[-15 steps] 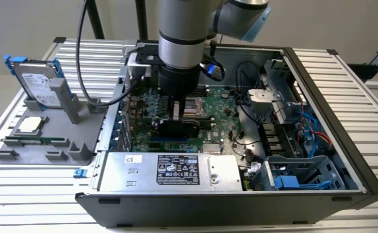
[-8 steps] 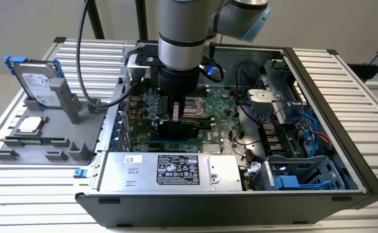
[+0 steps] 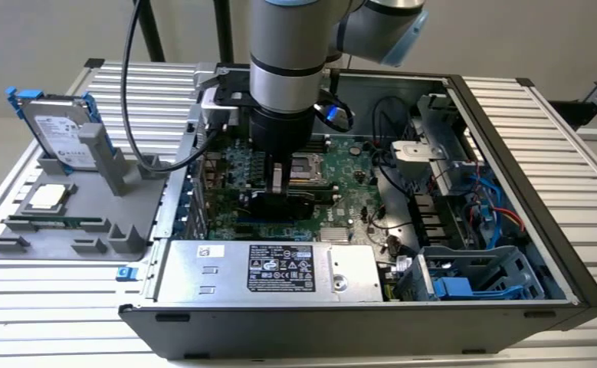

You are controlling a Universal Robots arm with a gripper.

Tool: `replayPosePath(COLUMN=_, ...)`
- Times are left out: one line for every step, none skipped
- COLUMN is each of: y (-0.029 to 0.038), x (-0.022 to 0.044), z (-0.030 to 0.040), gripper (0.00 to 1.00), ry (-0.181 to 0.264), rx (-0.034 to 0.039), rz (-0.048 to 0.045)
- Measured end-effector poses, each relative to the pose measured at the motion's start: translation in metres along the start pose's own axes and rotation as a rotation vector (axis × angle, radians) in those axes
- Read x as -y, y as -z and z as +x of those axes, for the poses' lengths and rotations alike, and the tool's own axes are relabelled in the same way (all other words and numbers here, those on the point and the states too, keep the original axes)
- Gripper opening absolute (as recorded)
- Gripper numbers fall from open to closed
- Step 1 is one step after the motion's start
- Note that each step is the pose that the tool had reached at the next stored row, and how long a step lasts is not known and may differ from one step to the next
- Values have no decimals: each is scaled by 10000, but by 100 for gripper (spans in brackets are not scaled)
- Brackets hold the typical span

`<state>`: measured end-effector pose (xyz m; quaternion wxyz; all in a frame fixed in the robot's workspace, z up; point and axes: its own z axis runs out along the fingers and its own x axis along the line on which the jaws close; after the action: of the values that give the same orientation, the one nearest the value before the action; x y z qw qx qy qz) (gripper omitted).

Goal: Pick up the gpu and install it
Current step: 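Insert the gpu into the slot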

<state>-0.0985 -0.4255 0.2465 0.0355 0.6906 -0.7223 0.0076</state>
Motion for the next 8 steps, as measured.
replayPosePath(y=0, x=0, z=0, gripper=0, ry=-1, rx=0, rz=0)
replayPosePath(y=0, x=0, z=0, gripper=0, ry=0, rx=0, rz=0)
replayPosePath(y=-1, x=0, z=0, gripper=0, ry=0, rx=0, rz=0)
replayPosePath(y=-2, x=0, z=0, gripper=0, ry=0, rx=0, rz=0)
replayPosePath(y=-4, x=-1, z=0, gripper=0, ry=1, rx=1, rz=1)
replayPosePath(y=-7, x=-3, z=0, gripper=0, ry=-1, rx=1, rz=1)
replayPosePath(y=-11, x=-4, z=0, gripper=0, ry=0, rx=-1, rz=0)
replayPosePath(y=-16, x=-4, z=0, gripper=0, ry=1, rx=-3, rz=-1)
